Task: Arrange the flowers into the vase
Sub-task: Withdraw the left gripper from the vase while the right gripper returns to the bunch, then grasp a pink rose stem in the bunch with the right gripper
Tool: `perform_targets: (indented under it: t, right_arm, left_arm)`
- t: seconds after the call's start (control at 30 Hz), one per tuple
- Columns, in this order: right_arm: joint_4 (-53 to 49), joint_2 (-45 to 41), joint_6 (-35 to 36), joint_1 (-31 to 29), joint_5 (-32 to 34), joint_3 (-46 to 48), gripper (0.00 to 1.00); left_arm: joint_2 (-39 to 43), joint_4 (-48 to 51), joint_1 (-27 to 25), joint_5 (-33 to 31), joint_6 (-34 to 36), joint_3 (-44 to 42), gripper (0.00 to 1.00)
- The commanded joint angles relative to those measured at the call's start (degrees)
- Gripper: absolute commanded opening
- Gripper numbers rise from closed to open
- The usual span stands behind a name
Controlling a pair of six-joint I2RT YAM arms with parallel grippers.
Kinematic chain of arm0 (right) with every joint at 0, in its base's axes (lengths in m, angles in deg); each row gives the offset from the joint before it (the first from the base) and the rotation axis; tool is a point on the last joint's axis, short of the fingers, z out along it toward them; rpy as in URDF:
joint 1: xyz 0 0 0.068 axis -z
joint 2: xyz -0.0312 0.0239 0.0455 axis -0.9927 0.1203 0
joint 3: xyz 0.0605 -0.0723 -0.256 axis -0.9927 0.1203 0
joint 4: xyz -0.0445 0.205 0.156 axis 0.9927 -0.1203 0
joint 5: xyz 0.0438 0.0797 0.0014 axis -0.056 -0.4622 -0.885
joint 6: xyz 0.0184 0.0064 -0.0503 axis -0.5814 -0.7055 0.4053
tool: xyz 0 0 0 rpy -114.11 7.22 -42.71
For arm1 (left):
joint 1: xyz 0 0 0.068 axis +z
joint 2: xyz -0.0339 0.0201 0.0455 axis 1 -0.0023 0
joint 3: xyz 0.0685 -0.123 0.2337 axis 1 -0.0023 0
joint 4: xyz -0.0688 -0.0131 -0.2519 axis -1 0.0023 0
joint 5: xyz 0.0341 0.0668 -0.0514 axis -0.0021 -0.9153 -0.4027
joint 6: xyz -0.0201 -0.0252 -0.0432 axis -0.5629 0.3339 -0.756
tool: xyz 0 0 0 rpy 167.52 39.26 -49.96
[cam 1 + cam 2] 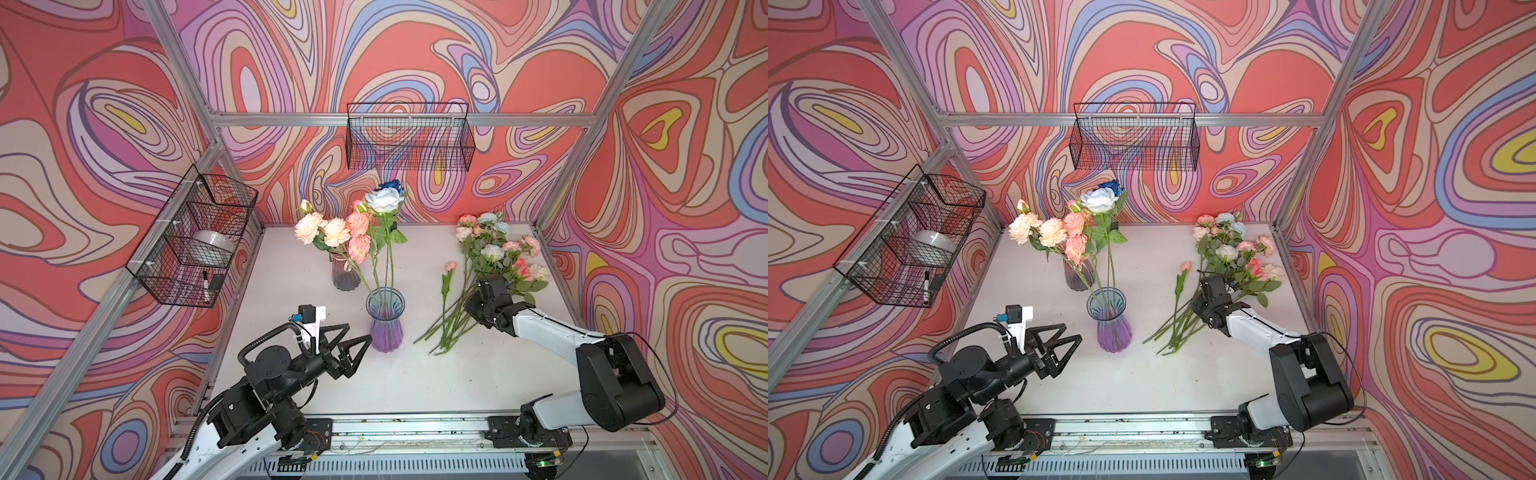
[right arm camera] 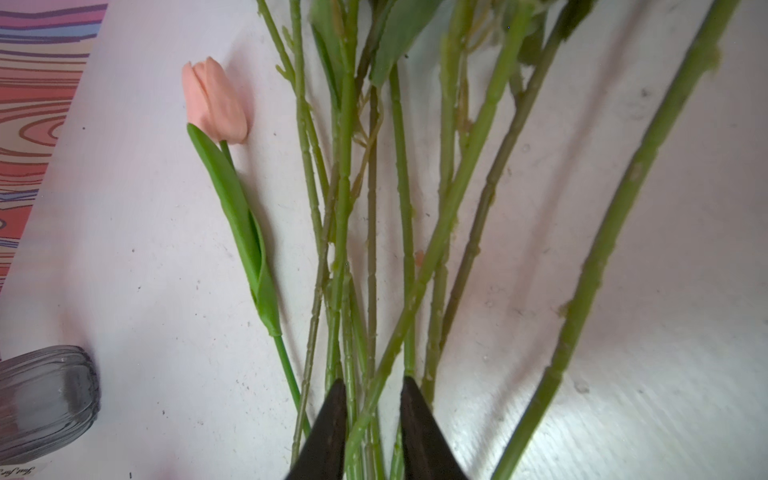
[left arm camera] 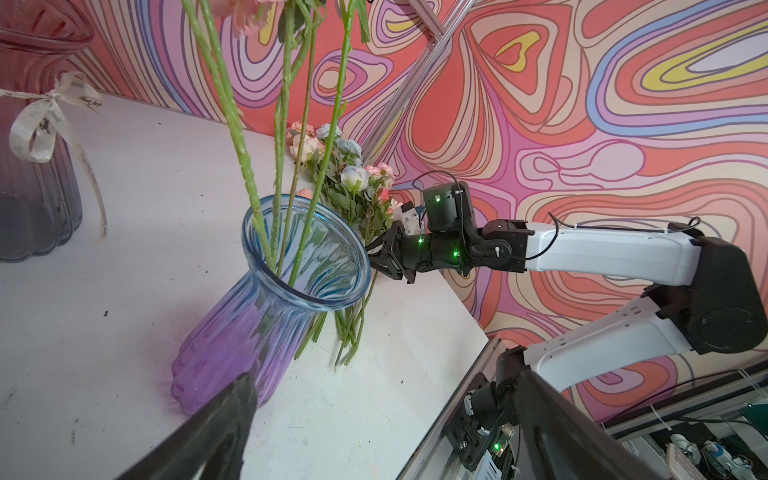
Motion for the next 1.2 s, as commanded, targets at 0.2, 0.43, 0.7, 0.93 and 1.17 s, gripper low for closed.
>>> perform_targets:
  t: [0.2,0.43,0.7,0.93,1.17]
  right_arm:
    - [2.3,3.5,-1.9,1.1,1.1,0.2,0.23]
    - [1.4,4.2,-1.3,1.3,2.3,-0.9,0.09]
    - [-2.0,-3.3,1.1,1.3,4.4,-0.8,0.00]
    - [-5.5,-11.8,5.8,1.3,5.2,-1.2,0.00]
    - [-5.3,-22.0,12.2,1.2,2.9,-1.1,0.00]
  left_arm:
    - [0.9,1.4,-0.3,-1.3,-0.2,-0.5,0.99]
    - [0.9,1.8,-0.3,-1.3,0.0,-0.2,0.99]
    - [0.0,1.0,-0.3,-1.0,0.1,0.1,0.99]
    - [-1.7,-0.4,-0.3,0.2,0.0,0.8,0.99]
    - [-2.4,0.4,-0.3,1.0,1.3,3.6,0.99]
